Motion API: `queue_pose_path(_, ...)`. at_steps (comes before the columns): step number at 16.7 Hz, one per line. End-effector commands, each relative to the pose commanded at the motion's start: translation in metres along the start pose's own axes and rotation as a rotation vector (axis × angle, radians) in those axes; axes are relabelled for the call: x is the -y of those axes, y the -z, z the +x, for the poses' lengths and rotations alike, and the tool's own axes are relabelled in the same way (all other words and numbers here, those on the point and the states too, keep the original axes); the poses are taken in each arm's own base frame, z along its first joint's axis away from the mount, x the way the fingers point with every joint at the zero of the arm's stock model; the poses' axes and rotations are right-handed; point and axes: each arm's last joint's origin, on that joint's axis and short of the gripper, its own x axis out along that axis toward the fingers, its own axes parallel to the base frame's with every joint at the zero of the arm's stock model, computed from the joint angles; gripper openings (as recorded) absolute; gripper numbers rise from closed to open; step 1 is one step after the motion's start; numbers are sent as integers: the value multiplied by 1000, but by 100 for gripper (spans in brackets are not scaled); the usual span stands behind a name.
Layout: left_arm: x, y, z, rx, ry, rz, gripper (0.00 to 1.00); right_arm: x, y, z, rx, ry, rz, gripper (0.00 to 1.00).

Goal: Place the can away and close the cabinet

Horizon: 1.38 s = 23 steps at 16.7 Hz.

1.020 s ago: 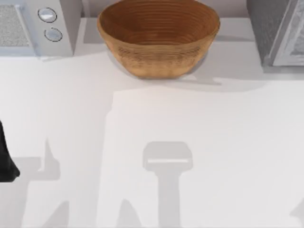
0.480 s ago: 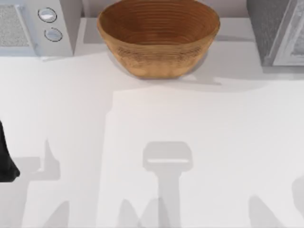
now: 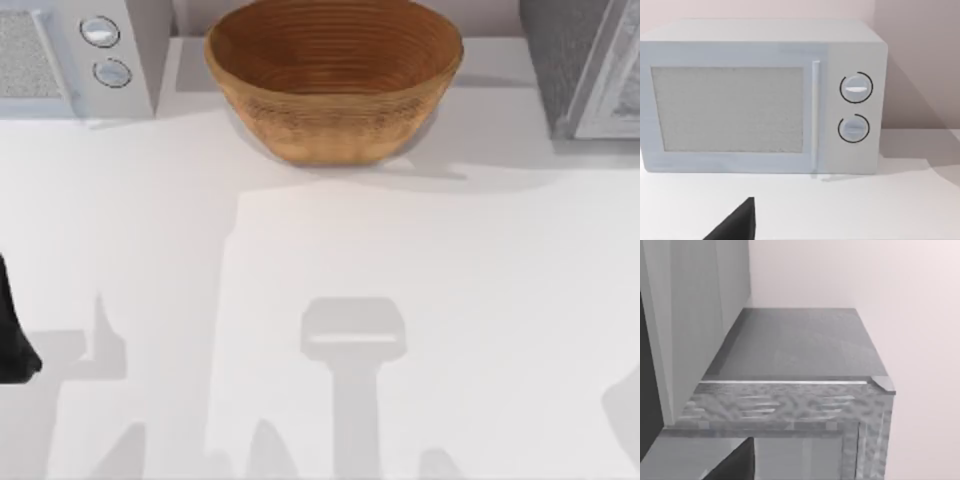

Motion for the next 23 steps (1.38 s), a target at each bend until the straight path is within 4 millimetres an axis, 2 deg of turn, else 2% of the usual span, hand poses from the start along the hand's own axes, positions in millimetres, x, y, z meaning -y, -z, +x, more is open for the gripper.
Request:
queue_pose_path(4,0,0,0,0,0,0,100,-9,-2,12,5,0,-7,100)
queue_pose_path(8,0,0,0,0,0,0,100,-42,-7,48,14,2,-15,100)
queue_pose_path(11,0,0,0,0,0,0,100,-86,-8,80,18,4,-13,100)
queue_pose_path(15,0,0,0,0,0,0,100,-167,-7,106,13,4,-3,100)
queue_pose_path(19,0,0,0,0,0,0,100,-245,-4,99,5,1,1,100)
queue_pose_path(21,0,0,0,0,0,0,100,-272,-3,89,3,0,1,100)
queue_pose_path(23,0,0,0,0,0,0,100,-290,-1,80,1,0,1,100)
